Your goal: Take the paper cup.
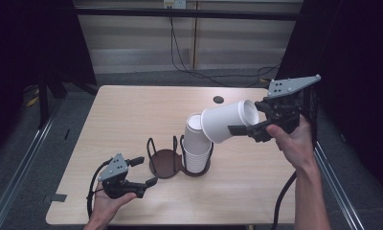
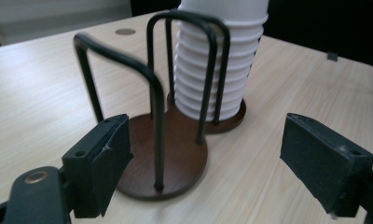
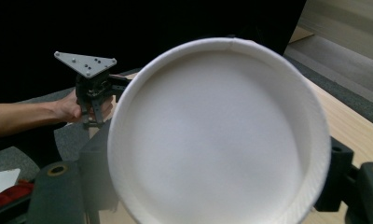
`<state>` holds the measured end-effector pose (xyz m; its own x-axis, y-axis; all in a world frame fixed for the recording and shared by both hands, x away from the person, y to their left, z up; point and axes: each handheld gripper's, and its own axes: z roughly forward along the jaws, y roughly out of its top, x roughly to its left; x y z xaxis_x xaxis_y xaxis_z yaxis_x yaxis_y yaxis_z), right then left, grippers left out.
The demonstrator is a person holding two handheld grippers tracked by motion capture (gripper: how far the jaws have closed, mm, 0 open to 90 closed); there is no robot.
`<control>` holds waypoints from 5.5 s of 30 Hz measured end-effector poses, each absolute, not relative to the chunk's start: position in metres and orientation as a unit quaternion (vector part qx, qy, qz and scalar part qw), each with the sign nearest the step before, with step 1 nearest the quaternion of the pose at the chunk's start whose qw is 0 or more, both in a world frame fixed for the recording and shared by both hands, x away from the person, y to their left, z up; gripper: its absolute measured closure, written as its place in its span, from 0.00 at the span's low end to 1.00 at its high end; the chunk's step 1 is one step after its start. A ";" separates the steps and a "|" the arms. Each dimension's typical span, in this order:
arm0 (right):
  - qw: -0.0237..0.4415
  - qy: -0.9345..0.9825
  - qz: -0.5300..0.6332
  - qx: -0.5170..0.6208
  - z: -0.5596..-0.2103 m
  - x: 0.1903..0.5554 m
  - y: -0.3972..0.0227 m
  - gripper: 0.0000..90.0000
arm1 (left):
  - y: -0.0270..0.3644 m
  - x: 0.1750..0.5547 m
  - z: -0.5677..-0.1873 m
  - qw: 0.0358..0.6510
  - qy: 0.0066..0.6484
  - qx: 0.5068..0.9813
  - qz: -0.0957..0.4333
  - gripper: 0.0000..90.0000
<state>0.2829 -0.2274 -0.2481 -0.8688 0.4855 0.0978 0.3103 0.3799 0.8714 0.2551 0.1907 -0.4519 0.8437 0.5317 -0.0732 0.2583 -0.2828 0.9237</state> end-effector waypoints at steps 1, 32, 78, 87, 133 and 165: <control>0.087 0.826 0.502 0.241 -0.248 0.283 -0.227 0.26 | 0.189 0.255 -0.451 0.546 0.250 0.790 0.124 0.18; 0.052 0.813 0.529 0.239 -0.314 0.237 -0.220 0.25 | 0.169 0.239 -0.426 0.571 0.195 0.792 0.095 0.18; -0.062 0.841 0.498 0.203 -0.399 0.247 -0.143 0.26 | 0.143 0.232 -0.427 0.584 0.125 0.801 0.048 0.17; -0.069 0.842 0.498 0.196 -0.400 0.247 -0.138 0.26 | 0.136 0.233 -0.433 0.576 0.114 0.809 0.029 0.17; -0.083 0.847 0.496 0.175 -0.407 0.247 -0.124 0.15 | 0.118 0.233 -0.443 0.508 0.100 0.855 0.010 0.23; -0.055 0.881 0.445 0.154 -0.403 0.245 -0.132 0.16 | 0.134 0.238 -0.429 0.445 0.087 0.891 0.026 0.23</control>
